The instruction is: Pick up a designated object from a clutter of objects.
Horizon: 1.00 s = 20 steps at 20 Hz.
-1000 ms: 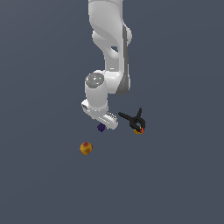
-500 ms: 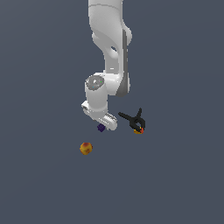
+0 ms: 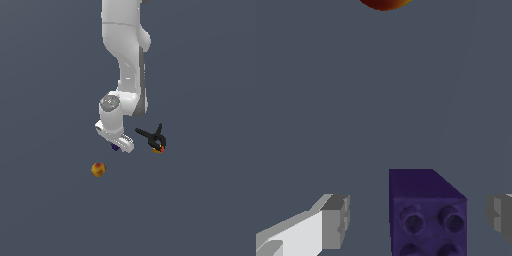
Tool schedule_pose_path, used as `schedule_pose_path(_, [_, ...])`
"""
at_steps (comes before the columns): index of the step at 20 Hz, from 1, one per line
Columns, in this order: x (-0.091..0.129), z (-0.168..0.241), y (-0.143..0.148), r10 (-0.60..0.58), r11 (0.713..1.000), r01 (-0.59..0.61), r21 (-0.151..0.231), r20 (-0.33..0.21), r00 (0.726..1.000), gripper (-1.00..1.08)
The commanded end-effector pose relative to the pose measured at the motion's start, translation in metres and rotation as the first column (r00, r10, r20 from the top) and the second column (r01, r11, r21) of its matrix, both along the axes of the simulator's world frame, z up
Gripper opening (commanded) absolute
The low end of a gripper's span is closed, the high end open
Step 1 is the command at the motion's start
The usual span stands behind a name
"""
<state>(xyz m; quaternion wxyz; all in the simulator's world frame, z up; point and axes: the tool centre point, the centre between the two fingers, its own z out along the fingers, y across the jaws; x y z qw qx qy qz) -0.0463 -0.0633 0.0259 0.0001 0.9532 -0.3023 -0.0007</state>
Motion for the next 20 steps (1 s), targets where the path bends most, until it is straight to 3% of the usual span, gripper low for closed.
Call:
schedule_pose_path(1, [0.000,-0.004,0.000,0.000,1.000,0.000,0.000,0.001,1.000,1.00])
schedule_pose_path(2, [0.001,-0.004,0.000,0.000,1.000,0.000,0.000,0.001,1.000,1.00])
schedule_pose_path(3, [0.001,-0.004,0.000,0.000,1.000,0.000,0.000,0.001,1.000,-1.00])
schedule_pose_path(20, [0.006,0.007,0.001,0.000,1.000,0.000,0.000,0.001,1.000,-1.00])
